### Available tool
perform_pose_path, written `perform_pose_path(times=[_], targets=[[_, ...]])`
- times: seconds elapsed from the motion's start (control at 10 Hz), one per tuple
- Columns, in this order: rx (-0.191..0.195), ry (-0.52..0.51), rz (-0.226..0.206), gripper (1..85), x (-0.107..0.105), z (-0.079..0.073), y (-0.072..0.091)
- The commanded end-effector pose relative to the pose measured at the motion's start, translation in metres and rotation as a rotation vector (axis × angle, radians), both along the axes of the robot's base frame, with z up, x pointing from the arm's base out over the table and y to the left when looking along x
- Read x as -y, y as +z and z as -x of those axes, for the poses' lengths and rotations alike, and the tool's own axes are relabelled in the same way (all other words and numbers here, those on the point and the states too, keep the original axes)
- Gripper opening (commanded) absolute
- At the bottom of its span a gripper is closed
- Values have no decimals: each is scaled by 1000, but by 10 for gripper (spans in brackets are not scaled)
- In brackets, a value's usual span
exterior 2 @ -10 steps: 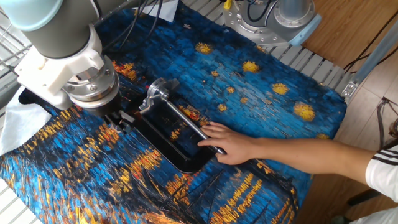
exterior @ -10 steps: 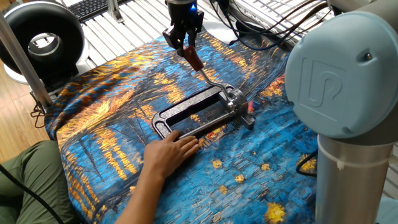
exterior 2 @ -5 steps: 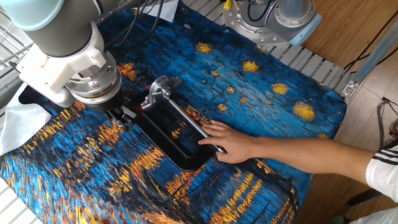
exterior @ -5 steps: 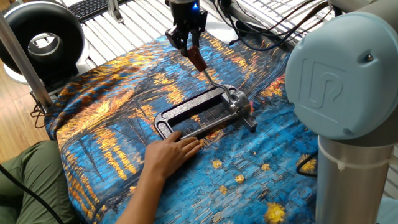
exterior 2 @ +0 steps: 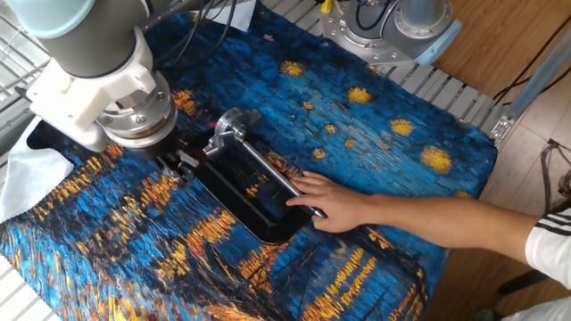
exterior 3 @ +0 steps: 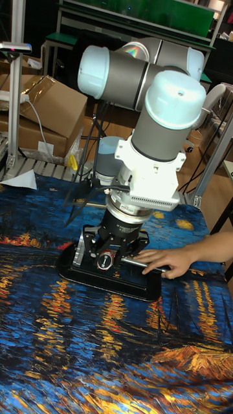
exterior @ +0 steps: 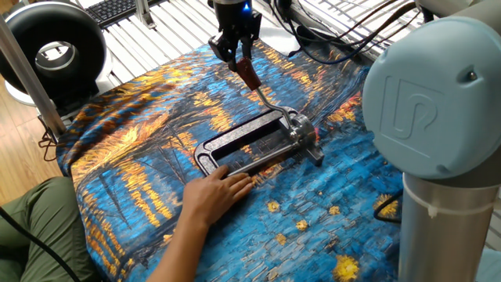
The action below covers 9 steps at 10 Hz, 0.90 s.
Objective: Pull up the lever
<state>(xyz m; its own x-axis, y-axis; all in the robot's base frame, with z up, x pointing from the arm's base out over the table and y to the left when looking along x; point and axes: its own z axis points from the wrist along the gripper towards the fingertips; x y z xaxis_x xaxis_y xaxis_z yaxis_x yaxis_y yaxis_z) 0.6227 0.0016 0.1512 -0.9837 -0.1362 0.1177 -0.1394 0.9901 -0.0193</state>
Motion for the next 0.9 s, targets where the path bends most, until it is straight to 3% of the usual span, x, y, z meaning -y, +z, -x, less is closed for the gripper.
perform_pose_path(times=[0.0,0.4,0.8], targets=[[21,45,-41,443,-7,-11,-3],[21,79,-34,483,-6,-15,-6],[48,46,-88,493,-28,-28,-1]])
